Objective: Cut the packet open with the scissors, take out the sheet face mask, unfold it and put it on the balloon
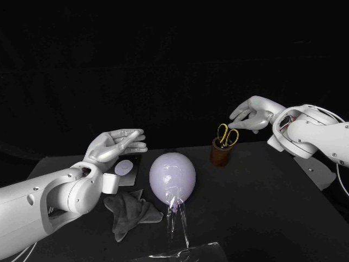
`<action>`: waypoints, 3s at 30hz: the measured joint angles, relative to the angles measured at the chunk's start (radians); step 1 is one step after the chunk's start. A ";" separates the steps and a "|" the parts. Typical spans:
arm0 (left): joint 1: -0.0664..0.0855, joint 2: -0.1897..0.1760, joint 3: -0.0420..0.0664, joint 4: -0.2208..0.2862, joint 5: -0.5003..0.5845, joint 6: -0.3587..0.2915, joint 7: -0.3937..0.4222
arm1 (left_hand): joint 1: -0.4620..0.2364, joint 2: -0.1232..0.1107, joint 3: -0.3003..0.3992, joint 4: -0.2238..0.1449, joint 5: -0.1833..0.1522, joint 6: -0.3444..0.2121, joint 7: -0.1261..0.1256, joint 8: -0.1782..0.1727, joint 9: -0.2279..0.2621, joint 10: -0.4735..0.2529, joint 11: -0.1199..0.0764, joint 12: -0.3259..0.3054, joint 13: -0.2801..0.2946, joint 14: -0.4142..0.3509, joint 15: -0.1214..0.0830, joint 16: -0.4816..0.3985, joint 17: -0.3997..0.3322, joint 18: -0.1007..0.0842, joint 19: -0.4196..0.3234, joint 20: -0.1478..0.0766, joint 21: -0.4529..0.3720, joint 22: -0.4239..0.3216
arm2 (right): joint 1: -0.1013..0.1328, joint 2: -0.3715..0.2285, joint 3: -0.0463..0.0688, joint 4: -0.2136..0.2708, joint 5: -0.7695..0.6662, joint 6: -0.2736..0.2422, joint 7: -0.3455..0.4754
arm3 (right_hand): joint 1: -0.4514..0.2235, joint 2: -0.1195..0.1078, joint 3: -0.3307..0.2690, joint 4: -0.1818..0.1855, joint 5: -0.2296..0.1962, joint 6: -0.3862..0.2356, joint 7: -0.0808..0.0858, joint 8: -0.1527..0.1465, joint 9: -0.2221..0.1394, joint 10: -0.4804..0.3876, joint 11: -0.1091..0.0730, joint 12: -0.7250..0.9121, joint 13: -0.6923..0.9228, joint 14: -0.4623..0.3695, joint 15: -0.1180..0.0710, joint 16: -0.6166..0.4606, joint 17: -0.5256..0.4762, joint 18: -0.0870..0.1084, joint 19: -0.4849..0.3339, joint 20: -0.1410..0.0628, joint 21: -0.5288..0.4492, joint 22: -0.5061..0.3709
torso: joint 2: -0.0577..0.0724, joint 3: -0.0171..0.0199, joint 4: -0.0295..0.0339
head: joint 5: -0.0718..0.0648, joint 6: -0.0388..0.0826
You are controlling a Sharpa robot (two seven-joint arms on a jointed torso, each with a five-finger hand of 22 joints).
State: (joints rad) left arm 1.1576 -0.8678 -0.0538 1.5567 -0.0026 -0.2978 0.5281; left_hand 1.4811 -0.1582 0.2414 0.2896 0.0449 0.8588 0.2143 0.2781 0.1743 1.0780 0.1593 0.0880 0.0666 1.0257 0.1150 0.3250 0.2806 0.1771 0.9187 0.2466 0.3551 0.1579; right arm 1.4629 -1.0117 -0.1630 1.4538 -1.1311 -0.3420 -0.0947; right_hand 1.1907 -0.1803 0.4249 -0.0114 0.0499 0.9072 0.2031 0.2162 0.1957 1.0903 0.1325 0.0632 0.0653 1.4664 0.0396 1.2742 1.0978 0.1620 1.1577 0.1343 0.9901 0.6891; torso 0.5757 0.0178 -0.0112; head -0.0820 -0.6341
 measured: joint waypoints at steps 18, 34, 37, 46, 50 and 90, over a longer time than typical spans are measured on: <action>0.000 0.001 0.000 -0.006 0.004 0.010 0.001 | 0.000 0.000 -0.006 0.000 0.000 0.000 0.000 0.000 0.000 0.003 0.003 0.000 0.000 0.000 0.000 -0.004 0.002 -0.001 -0.004 0.004 0.000 -0.001 | 0.003 0.083 0.003 -0.164 -0.176 0.006 -0.078 | 0.075 0.014 -0.183 0.100 0.000 -0.037 0.020 -0.040 0.014 -0.069 0.023 0.000 0.000 0.000 0.021 0.070 0.054 -0.015 0.015 0.013 0.053 0.085 | 0.002 0.0000 0.0009 | -0.012 0.006; 0.000 0.001 0.000 -0.009 0.005 0.011 0.000 | -0.004 0.004 -0.012 -0.001 0.000 0.000 0.000 0.000 0.000 0.003 0.003 -0.005 0.000 0.000 0.000 -0.004 0.004 -0.008 -0.004 0.004 -0.004 -0.001 | -0.026 0.133 0.000 -0.215 -0.179 0.109 -0.101 | 0.149 0.049 -0.308 0.185 0.000 -0.038 0.020 -0.050 0.029 -0.076 0.023 0.000 0.000 -0.003 0.025 0.085 0.045 -0.016 0.015 0.020 0.061 0.100 | 0.001 0.0000 0.0000 | -0.025 -0.007; 0.001 0.001 0.000 -0.010 0.005 0.011 0.000 | -0.004 0.004 -0.012 -0.001 0.000 0.000 0.000 0.000 0.000 0.003 0.003 -0.005 0.000 0.000 0.000 -0.004 0.005 -0.009 -0.004 0.004 -0.004 -0.001 | -0.033 0.140 -0.001 -0.219 -0.176 0.126 -0.103 | 0.157 0.057 -0.313 0.191 0.000 -0.038 0.020 -0.050 0.030 -0.076 0.023 0.000 0.000 -0.004 0.025 0.085 0.044 -0.016 0.015 0.020 0.061 0.099 | 0.001 -0.0001 -0.0003 | -0.025 -0.008; 0.001 -0.001 0.000 -0.011 0.005 0.011 -0.001 | -0.004 0.004 -0.012 -0.001 0.000 0.000 -0.001 0.000 0.000 0.003 0.003 -0.005 0.000 0.000 0.000 -0.004 0.006 -0.009 -0.004 0.004 -0.004 -0.002 | -0.052 0.156 -0.002 -0.239 -0.164 0.160 -0.106 | 0.185 0.077 -0.324 0.202 0.000 -0.039 0.018 -0.053 0.035 -0.075 0.023 0.000 0.001 -0.004 0.025 0.098 0.056 -0.017 0.019 0.023 0.080 0.128 | 0.000 0.0006 0.0000 | -0.023 -0.005; 0.001 -0.002 0.000 -0.011 0.005 0.011 -0.001 | -0.004 0.004 -0.012 -0.001 0.000 0.000 -0.001 0.000 0.000 0.003 0.003 -0.005 0.000 0.000 0.000 -0.004 0.007 -0.011 -0.004 0.004 -0.004 -0.002 | -0.056 0.160 -0.002 -0.243 -0.158 0.170 -0.107 | 0.203 0.094 -0.324 0.202 0.000 -0.039 0.018 -0.054 0.036 -0.057 0.019 0.008 0.003 -0.004 0.025 0.106 0.064 -0.017 0.032 0.021 0.089 0.147 | 0.000 0.0005 0.0000 | -0.022 -0.005; 0.001 -0.004 0.000 -0.018 0.008 0.014 -0.006 | 0.005 0.020 -0.012 -0.001 0.000 -0.004 0.000 -0.004 0.000 0.003 0.003 -0.012 0.000 0.000 0.000 -0.004 0.015 -0.007 -0.004 0.004 -0.004 -0.003 | -0.074 0.171 -0.003 -0.270 -0.122 0.113 -0.100 | 0.308 0.131 0.040 0.186 0.000 0.099 -0.059 0.008 0.108 0.174 -0.026 0.013 0.009 -0.002 -0.034 0.157 0.108 -0.043 0.103 -0.040 0.208 0.323 | -0.001 0.0008 -0.0012 | -0.027 -0.003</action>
State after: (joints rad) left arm 1.1587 -0.8721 -0.0539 1.5391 0.0053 -0.2834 0.5217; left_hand 1.4859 -0.1378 0.2291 0.2883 0.0449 0.8552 0.2143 0.2745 0.1743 1.0810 0.1627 0.0763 0.0667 1.0260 0.1152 0.3212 0.2954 0.1706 0.9149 0.2502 0.3512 0.1545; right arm 1.3889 -0.8409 -0.1660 1.1841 -1.2533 -0.2294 -0.1949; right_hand 1.4985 -0.0496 0.4653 0.1749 0.0502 1.0063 0.1446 0.2243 0.3039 1.2638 0.1065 0.0762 0.0739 1.4648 0.0052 1.4310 1.2061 0.1195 1.2607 0.0947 1.1984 1.0116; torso 0.5751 0.0186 -0.0124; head -0.1086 -0.6376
